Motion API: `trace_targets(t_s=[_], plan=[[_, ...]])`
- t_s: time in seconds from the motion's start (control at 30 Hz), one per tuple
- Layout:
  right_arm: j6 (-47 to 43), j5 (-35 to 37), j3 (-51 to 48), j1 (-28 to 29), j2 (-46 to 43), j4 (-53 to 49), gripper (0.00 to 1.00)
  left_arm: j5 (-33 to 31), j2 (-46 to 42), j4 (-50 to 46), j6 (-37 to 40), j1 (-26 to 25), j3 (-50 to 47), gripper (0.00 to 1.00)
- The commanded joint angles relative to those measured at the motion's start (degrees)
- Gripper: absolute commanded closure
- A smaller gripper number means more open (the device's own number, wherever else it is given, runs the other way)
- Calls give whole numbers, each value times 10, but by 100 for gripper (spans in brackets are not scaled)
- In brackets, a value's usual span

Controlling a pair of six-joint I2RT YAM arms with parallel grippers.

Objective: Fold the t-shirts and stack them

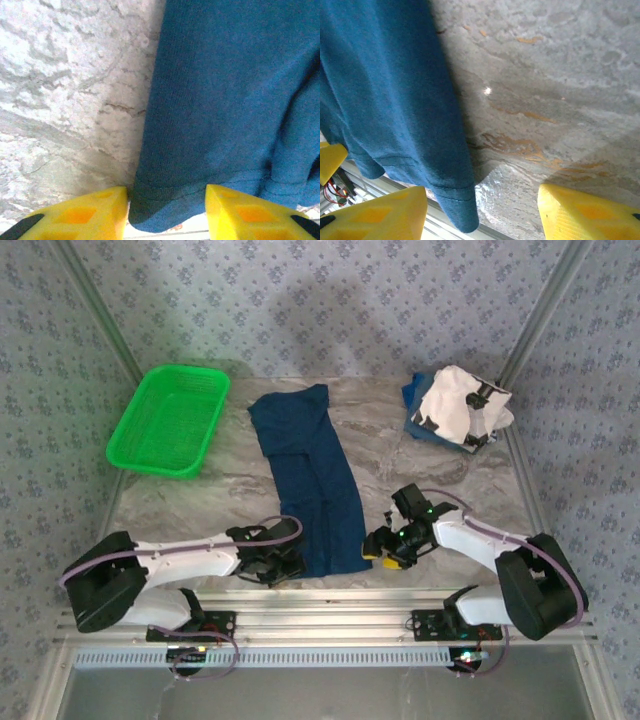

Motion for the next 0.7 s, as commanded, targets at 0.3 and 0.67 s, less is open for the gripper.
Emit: trace_targets(t_s=[0.3,0.67], plan=[[-12,-25,6,15,25,23,42,-27,72,28,-12,-10,57,81],[-4,-26,29,45,44,24,45,-40,62,12,-16,-22,80,90]])
